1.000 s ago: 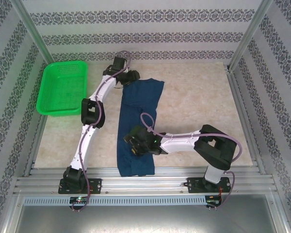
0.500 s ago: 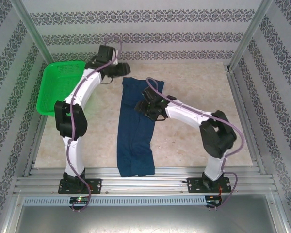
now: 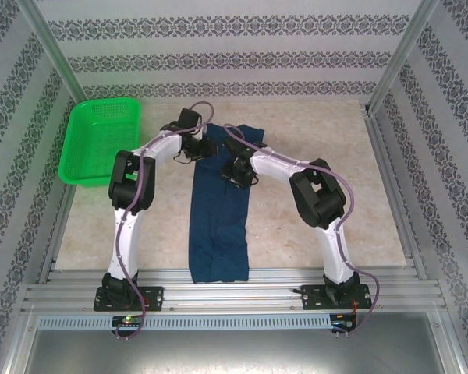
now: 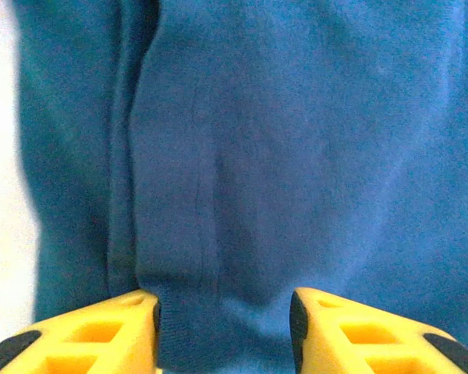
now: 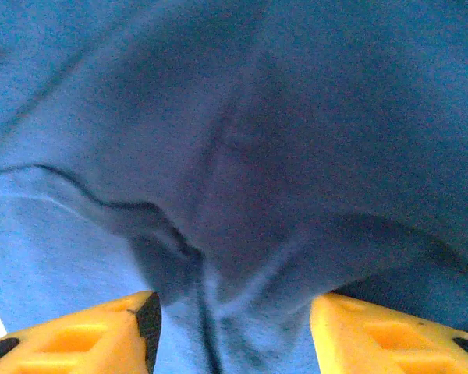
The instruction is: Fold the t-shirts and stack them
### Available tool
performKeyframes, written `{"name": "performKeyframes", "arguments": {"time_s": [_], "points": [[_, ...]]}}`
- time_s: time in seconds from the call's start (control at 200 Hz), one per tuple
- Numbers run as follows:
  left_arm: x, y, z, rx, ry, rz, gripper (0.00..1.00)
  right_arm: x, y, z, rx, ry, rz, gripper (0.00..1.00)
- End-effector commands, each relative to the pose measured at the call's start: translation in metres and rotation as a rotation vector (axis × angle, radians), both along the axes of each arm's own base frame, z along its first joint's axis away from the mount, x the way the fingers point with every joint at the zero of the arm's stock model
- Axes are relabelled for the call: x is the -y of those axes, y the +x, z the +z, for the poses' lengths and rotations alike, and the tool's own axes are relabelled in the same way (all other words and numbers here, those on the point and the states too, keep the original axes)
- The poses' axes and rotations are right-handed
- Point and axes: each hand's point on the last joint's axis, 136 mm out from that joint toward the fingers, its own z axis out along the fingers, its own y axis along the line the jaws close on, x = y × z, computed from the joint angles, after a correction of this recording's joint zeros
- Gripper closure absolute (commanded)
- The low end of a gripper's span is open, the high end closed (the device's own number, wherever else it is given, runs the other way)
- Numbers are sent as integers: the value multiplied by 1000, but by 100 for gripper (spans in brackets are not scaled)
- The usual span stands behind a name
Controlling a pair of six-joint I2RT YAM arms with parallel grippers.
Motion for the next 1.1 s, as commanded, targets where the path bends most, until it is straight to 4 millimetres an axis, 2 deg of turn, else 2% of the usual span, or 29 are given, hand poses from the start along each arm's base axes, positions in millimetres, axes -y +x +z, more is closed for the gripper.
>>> {"name": "performKeyframes", "arguments": {"time_s": [0.0,0.175,0.255,0.395,0.5,0.57,0.635,0.694,0.774,0.884,0.914,0.964,1.029,1.094], "points": [[4,3,-33,-84,-8,0,54,19,8,-40,-86,-64,-55,45],[-2,40,-52,-102,-31,48,54,19,45,-44,-72,-8,-128,44],[-1,60,-47,-75,-54,55,54,17,61,-42,-47,9,-121,42],[-10,71,-42,-59,-80,94,53,18,78,-33,-33,29,-87,40],[-18,78,-17,-12,-145,123,43,14,84,-5,32,58,-19,36],[-21,84,18,47,-200,144,36,5,82,24,94,115,45,33],[-26,86,56,105,-241,156,31,-3,69,54,136,145,109,30],[-30,81,92,157,-264,160,26,-4,49,78,159,147,166,27],[-35,66,130,208,-267,154,23,2,15,96,152,139,199,24],[-56,26,136,193,-195,180,18,17,-37,101,110,137,189,22],[-63,15,136,184,-180,187,10,20,-51,100,96,141,185,22],[-70,-9,126,142,-164,190,8,24,-78,92,55,143,172,22],[-71,-48,117,93,-159,174,7,22,-111,84,11,173,161,22],[-67,-96,101,18,-191,154,7,15,-142,78,-21,203,152,22]]}}
